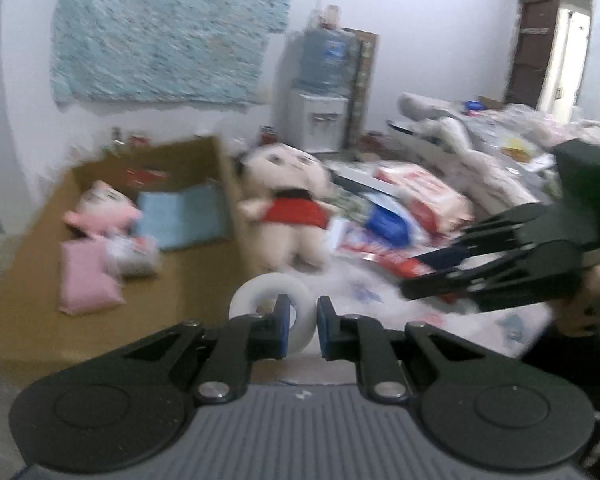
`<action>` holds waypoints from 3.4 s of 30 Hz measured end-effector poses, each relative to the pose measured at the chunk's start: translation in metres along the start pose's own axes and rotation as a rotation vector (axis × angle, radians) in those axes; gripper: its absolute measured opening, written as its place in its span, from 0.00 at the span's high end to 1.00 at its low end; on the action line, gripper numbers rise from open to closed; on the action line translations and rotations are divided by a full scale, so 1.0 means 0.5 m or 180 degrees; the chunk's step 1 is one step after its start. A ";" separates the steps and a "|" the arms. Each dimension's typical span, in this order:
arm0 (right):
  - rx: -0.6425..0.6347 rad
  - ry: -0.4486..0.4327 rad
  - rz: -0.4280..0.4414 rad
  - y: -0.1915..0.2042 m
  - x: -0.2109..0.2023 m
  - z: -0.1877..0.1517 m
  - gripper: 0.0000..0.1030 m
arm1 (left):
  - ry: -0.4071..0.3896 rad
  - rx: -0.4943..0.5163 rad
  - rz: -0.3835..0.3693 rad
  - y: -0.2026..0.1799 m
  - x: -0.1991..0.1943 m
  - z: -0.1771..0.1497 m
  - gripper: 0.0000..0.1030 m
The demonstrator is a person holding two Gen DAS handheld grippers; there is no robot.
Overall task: Organize soft objects
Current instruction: 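Carry the tape roll with the left gripper while the right gripper carries the toothpaste toward the box, then lay the toothpaste in the box with the right gripper while the left gripper drops the tape roll in, then withdraw both grippers from the box back toward the pile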
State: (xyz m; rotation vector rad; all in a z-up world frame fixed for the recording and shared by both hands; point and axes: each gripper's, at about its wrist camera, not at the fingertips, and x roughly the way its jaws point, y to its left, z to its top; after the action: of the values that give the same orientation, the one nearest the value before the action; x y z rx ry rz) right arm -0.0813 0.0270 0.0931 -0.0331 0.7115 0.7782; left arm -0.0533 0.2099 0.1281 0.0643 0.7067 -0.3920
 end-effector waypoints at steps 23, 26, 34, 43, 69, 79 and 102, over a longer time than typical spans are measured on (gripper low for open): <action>-0.1870 0.1014 0.0194 0.178 0.439 0.312 0.73 | 0.2008 -0.0192 0.1000 0.449 0.333 0.066 0.55; -0.2266 0.1269 0.0104 0.204 0.491 0.314 0.73 | 0.1821 -0.0102 0.0991 0.433 0.284 0.067 0.51; -0.2594 0.1693 -0.0181 0.218 0.617 0.281 0.72 | 0.1569 -0.0001 0.0893 0.412 0.231 0.076 0.49; -0.2786 0.1604 -0.0279 0.202 0.614 0.291 0.50 | 0.1546 0.0011 0.0872 0.401 0.216 0.067 0.44; -0.1061 0.0211 -0.0123 -0.007 0.218 0.382 0.66 | 0.0919 0.0166 0.0929 0.209 0.040 0.114 0.43; 0.0110 -0.0611 -0.0893 -0.246 -0.066 0.135 0.57 | 0.0438 0.0373 0.0075 -0.029 0.101 0.153 0.47; 0.0603 0.0146 -0.0940 -0.386 0.047 -0.030 0.29 | 0.0471 0.0057 -0.0064 -0.152 0.602 0.192 0.62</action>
State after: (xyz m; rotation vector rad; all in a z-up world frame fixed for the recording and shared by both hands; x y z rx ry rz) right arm 0.0477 -0.1021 0.0239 0.0155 0.8002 0.4269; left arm 0.1859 0.0223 0.0132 0.1038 0.8504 -0.4159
